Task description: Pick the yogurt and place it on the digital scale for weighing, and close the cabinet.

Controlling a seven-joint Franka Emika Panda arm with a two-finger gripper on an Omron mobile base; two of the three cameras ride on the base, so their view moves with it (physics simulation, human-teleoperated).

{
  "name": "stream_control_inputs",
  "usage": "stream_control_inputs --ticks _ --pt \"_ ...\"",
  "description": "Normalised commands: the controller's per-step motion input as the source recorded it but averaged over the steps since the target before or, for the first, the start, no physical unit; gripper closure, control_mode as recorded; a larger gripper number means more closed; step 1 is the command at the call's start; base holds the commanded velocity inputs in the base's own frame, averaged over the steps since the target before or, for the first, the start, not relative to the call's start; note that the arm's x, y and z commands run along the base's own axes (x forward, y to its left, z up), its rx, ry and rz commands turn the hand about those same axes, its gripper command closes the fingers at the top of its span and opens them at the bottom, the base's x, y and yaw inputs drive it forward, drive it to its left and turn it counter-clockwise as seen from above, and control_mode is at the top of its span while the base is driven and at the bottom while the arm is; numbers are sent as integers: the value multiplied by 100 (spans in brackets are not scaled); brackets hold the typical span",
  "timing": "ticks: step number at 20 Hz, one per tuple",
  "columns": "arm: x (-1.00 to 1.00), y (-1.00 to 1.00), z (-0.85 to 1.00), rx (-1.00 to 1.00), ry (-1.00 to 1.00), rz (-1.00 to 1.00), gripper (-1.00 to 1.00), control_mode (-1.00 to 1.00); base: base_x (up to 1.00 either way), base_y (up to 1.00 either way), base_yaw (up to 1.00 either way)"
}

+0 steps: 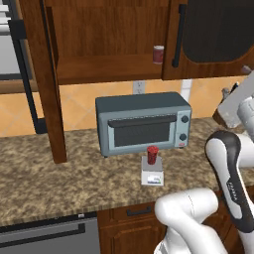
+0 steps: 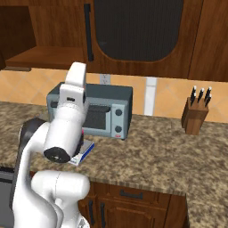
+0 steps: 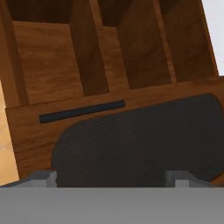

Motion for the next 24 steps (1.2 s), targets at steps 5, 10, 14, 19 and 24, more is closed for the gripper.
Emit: stream_control_inputs --ticks 5,10,14,19,24 --pt "-83 83 0 0 -7 0 -100 -100 0 0 0" --pt "-92 87 -5 0 0 0 -100 -100 0 0 0" --pt "-98 89 -23 1 0 0 -100 -100 0 0 0" --pt "-100 6 18 1 6 0 -100 -100 0 0 0" --pt "-100 5 21 -1 20 2 -100 -100 0 0 0"
